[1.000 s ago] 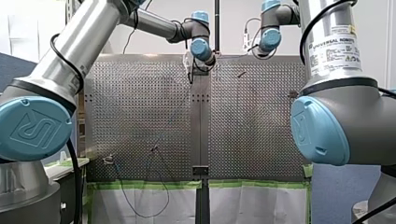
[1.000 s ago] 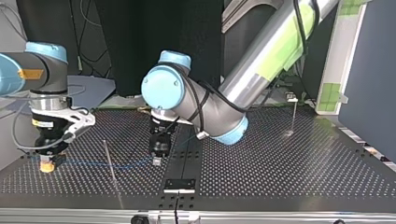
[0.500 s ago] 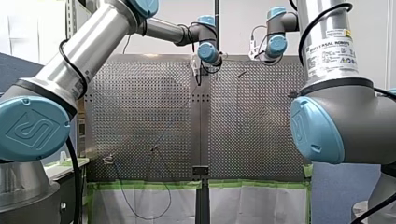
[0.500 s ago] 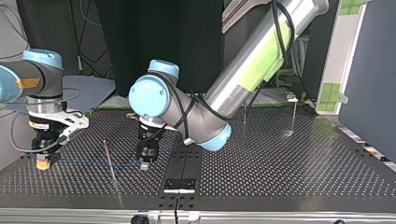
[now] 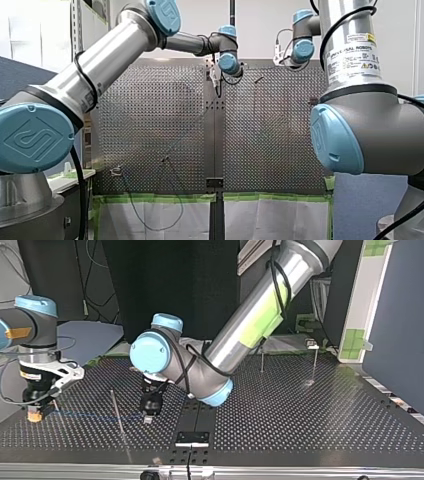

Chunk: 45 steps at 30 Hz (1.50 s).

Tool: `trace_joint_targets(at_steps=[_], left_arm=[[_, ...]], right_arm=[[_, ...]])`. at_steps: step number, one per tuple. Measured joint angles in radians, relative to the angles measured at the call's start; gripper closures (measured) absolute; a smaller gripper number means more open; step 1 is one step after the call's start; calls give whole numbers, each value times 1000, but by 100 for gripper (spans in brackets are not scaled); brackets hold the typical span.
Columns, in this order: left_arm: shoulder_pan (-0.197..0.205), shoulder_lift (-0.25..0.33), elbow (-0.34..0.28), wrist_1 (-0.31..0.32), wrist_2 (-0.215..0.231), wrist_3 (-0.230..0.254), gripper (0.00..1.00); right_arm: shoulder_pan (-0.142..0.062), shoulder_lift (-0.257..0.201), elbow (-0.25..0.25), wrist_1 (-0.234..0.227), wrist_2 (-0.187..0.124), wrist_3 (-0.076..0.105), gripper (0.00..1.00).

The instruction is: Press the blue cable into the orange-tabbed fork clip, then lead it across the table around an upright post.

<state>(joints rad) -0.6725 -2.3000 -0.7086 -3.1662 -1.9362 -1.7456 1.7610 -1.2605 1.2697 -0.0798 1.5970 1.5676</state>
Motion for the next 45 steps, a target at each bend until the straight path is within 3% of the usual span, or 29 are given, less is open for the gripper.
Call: trace_joint_targets(at_steps=[11, 15, 21, 29, 36, 38, 40, 41, 42, 44, 45], left_arm=[[-1, -50, 84, 7, 15, 0, 100], [-3, -72, 92, 12, 15, 0, 100], [-4, -97, 84, 16, 14, 1, 100], [5, -102, 34, 51, 13, 1, 100], [11, -103, 16, 56, -21, 24, 100], [11, -102, 8, 57, -36, 36, 73], [12, -102, -3, 60, -53, 51, 73], [12, -103, -8, 61, -59, 56, 28], [12, -103, -12, 62, -64, 62, 28], [9, -102, -16, 63, -67, 68, 0], [7, -102, -17, 63, -68, 69, 0]], right_arm=[[-10, 35, 0, -11, -9, 3, 100], [-10, 45, 0, -24, -17, 14, 100], [-11, 86, 1, -33, -33, 28, 100], [-8, 119, 1, -56, -42, 68, 100], [-6, 167, 12, -61, -45, 71, 100], [-4, 183, 18, -61, -44, 70, 100], [-2, 197, 23, -62, -43, 69, 100], [1, 206, 27, -64, -42, 69, 100], [3, 211, 32, -67, -41, 69, 100], [6, 219, 45, -79, -41, 70, 100], [7, 222, 51, -86, -40, 72, 100]])
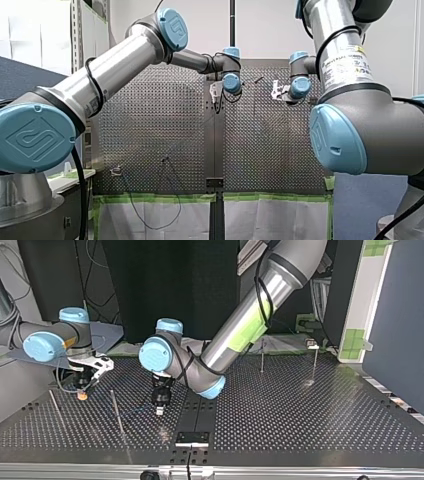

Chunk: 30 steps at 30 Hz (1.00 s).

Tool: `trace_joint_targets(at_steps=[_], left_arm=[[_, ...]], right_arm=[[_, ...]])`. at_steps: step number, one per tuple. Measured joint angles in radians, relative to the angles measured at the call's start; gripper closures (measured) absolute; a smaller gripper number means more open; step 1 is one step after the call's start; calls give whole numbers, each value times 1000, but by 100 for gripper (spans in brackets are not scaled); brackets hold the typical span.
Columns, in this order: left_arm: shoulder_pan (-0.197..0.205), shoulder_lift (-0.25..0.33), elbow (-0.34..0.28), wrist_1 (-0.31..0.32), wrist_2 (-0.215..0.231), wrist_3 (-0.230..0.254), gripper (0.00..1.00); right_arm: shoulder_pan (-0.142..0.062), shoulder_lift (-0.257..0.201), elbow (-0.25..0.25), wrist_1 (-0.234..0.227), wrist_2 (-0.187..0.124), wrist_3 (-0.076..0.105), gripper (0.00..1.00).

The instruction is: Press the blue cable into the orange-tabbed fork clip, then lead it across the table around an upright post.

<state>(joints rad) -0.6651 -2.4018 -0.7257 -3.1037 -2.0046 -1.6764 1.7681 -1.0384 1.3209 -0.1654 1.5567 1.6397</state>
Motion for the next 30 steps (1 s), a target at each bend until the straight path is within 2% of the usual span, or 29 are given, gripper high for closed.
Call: trace_joint_targets(at_steps=[8, 13, 18, 26, 30], left_arm=[[-2, 0, -1, -9, -1, -16, 0], [0, 0, -1, -16, -1, -19, 0], [2, 0, -2, -23, -3, -20, 0], [2, -1, -1, -23, -14, -20, 0], [2, -1, -1, -23, -28, -20, 0]], right_arm=[[1, 32, 80, -80, 2, 25, 100], [2, 76, 133, -133, 7, 27, 100], [1, 129, 188, -187, 27, 27, 100], [-17, 204, 259, -263, 54, 30, 100], [-31, 241, 270, -300, 61, 31, 100]])
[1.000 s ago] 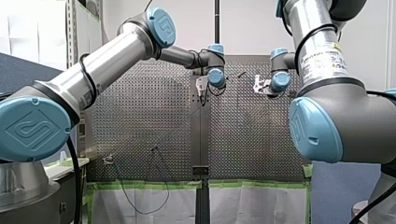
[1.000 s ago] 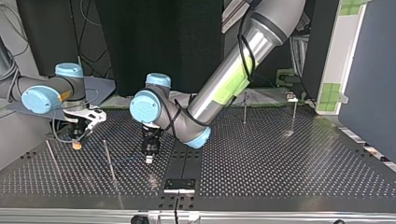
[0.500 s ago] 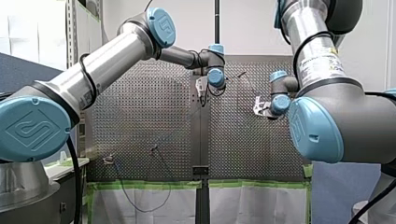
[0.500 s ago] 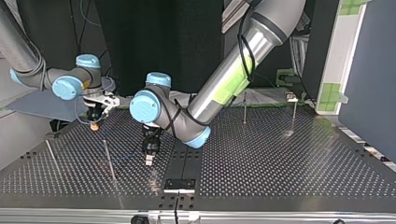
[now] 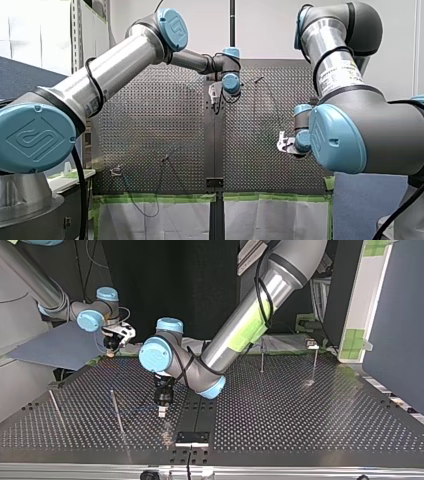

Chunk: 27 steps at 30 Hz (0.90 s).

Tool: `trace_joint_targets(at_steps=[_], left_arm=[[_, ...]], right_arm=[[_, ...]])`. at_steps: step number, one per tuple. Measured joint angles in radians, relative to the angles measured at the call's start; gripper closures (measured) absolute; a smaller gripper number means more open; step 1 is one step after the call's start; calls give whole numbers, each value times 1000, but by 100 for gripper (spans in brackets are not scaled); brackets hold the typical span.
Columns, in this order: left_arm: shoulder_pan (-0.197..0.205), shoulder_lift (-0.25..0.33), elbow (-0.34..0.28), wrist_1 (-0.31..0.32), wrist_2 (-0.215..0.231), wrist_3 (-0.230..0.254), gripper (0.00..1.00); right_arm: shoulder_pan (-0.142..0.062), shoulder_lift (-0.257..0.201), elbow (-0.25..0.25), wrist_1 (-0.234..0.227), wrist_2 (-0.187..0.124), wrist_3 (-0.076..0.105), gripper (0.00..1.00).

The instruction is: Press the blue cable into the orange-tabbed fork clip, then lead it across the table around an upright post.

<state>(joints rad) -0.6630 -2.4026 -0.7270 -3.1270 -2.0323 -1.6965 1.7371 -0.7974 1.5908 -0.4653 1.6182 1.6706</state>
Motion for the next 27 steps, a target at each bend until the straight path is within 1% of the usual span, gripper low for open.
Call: trace_joint_targets(at_steps=[6, 9, 12, 14, 17, 21, 24, 27], left_arm=[[0, 0, 0, -1, -25, 0, 0], [-1, 0, 0, 0, -32, 0, 0], [-1, 0, 0, 0, -37, 0, 0], [0, 0, 0, 0, -41, 0, 0], [0, 0, 0, 0, -49, 0, 0], [1, 0, 0, 0, -54, 0, 0], [2, 0, 0, -1, -59, 1, 0], [3, 0, 0, -5, -66, 2, 0]], right_arm=[[-25, 59, 2, -59, 5, -3, 100], [-38, 86, 1, -86, 9, 1, 100], [-51, 114, 1, -114, 14, 17, 100], [-60, 133, 1, -133, 15, 33, 100], [-74, 161, 0, -162, 13, 51, 100], [-89, 202, -4, -202, 11, 58, 100], [-103, 234, -13, -234, 9, 60, 100], [-119, 263, -32, -263, 4, 59, 100]])
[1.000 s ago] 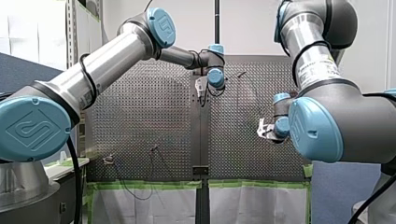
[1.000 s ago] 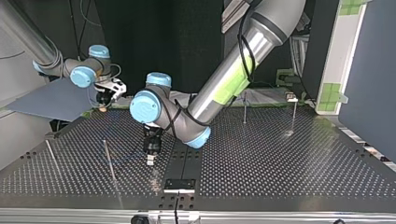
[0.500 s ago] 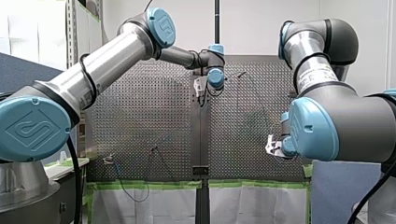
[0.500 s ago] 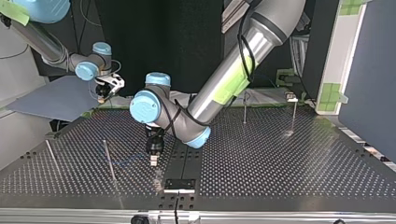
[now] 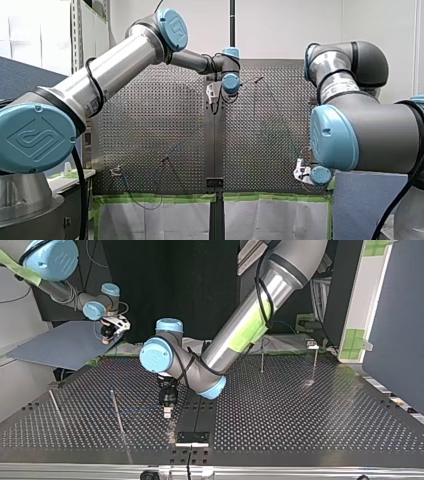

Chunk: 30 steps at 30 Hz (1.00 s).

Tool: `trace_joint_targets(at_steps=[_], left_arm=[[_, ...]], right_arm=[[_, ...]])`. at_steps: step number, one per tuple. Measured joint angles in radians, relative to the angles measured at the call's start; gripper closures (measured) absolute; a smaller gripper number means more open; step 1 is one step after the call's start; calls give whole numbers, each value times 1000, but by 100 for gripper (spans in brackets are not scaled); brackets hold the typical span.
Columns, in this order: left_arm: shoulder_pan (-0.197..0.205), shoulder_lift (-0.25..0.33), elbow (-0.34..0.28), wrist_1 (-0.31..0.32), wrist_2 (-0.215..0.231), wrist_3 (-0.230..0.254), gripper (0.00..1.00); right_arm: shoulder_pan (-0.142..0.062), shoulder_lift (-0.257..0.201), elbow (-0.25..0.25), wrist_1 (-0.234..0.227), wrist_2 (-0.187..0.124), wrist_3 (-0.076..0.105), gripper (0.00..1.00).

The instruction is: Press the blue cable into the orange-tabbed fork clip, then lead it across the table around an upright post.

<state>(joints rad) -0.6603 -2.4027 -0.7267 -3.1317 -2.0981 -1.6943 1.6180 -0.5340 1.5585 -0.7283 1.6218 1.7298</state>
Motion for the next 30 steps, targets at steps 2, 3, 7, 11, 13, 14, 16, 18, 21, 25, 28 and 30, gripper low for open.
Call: trace_joint_targets(at_steps=[2, 3, 7, 11, 13, 14, 16, 18, 21, 25, 28, 30], left_arm=[[0, 0, 0, -3, -4, 1, 0], [1, 0, 0, -6, -6, 1, 0], [1, 0, 0, -11, -14, 5, 0], [1, 0, 0, -13, -17, 6, 0], [1, 0, 0, -13, -17, 7, 0], [1, 0, 0, -13, -18, 7, 0], [1, 0, 0, -13, -18, 7, 0], [2, 0, 0, -13, -21, 7, 0], [2, 0, 0, -14, -24, 7, 0], [4, 1, 0, -16, -27, 9, 0], [5, 1, 0, -16, -27, 10, 0], [6, 1, 0, -16, -27, 10, 0]], right_arm=[[-10, 22, -11, -16, -2, -2, 100], [-14, 31, -15, -21, -3, -2, 100], [-33, 67, -27, -35, -9, -3, 100], [-53, 100, -51, -34, -18, -4, 100], [-62, 115, -63, -27, -19, -6, 100], [-68, 125, -69, -22, -20, -8, 100], [-76, 136, -74, -20, -21, -10, 100], [-85, 142, -81, -20, -23, -11, 100], [-94, 146, -90, -21, -32, -16, 100], [-103, 148, -98, -25, -57, -33, 100], [-105, 148, -101, -26, -70, -37, 100], [-106, 148, -102, -27, -74, -38, 100]])
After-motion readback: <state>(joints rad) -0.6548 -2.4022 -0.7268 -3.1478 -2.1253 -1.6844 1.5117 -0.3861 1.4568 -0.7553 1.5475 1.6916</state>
